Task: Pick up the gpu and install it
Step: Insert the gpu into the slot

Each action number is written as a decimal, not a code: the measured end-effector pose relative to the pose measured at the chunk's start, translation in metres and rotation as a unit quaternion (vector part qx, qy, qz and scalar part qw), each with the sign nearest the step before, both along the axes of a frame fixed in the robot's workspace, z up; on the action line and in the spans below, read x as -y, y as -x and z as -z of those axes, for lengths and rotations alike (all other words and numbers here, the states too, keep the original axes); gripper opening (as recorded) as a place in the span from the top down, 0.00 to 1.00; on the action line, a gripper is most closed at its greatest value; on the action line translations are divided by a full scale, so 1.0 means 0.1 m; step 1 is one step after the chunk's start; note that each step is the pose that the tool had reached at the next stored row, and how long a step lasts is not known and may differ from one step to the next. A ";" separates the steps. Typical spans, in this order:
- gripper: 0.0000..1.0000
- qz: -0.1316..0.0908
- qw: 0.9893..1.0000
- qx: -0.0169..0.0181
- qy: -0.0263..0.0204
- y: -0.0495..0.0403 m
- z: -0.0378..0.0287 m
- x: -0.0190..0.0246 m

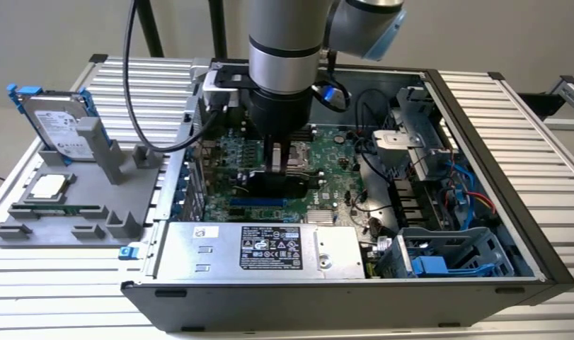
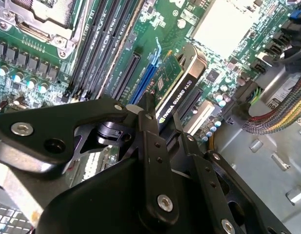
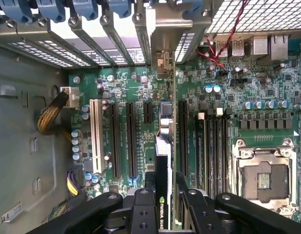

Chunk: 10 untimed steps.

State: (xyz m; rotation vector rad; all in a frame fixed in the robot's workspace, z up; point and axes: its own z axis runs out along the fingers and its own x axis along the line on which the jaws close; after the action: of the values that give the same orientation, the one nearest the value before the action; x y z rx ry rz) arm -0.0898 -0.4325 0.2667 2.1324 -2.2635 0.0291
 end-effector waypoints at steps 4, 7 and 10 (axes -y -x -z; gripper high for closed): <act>1.00 0.000 1.000 0.000 0.000 0.012 0.017 0.010; 1.00 0.001 1.000 0.000 0.000 0.041 0.028 0.010; 1.00 0.001 1.000 0.000 0.000 0.057 0.039 0.010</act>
State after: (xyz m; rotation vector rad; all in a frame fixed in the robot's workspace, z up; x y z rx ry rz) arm -0.0955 -0.4336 0.2628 2.1304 -2.2652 0.0291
